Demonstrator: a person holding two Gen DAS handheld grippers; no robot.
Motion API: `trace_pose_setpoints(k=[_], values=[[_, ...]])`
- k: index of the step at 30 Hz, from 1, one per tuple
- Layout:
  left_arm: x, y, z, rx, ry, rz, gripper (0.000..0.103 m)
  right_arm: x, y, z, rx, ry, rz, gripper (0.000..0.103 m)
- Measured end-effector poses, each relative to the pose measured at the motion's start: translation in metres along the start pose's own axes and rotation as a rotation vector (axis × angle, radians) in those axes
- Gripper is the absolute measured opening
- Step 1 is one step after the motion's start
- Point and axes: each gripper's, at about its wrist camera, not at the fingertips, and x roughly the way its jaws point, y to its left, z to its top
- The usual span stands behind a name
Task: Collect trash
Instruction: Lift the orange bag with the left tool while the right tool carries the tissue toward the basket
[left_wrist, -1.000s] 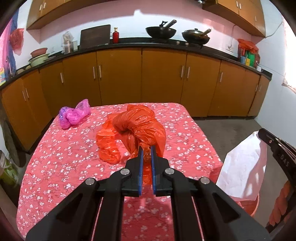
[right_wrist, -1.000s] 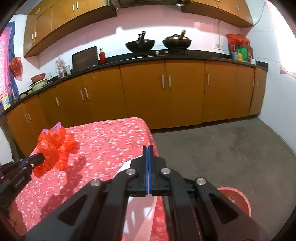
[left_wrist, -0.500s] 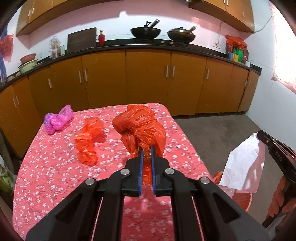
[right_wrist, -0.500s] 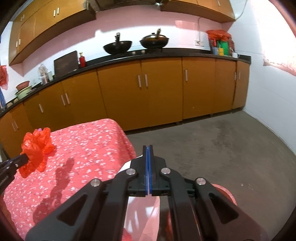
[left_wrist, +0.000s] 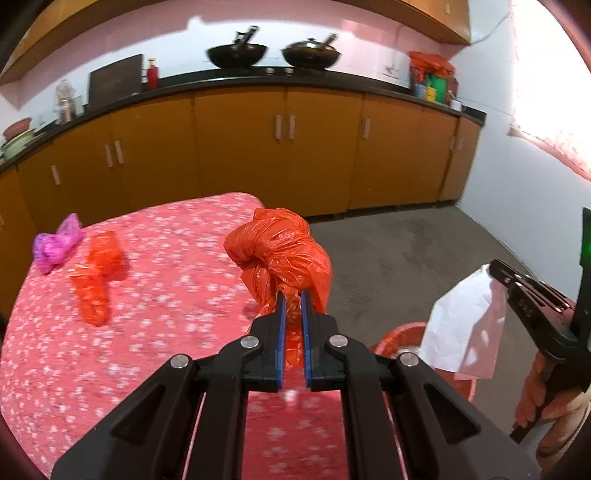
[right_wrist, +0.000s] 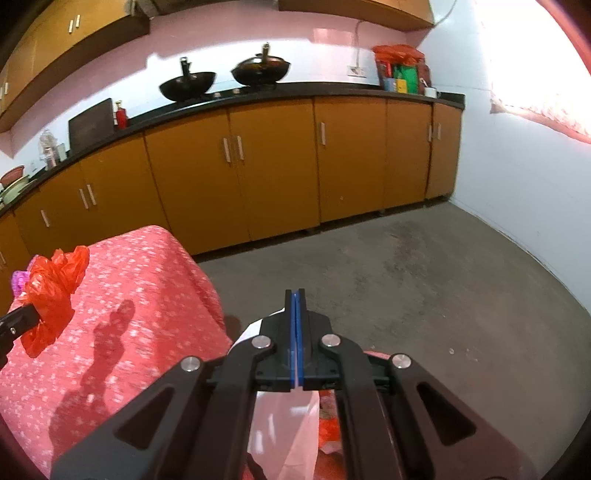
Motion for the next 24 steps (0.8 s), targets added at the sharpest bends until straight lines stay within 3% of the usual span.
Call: trace_pose_setpoints(k=[13, 24], values=[[0.044, -0.099, -0.025, 0.094, 0.098, -0.142, 0.007, 0.040, -0.082, -0.033, 0.095, 0.085, -0.089, 0.002], [0.103, -0.166, -0.064, 0.146, 0.273, -0.183, 0.007, 0.081, -0.130, -0.066, 0.151, 0.167, -0.121, 0.002]])
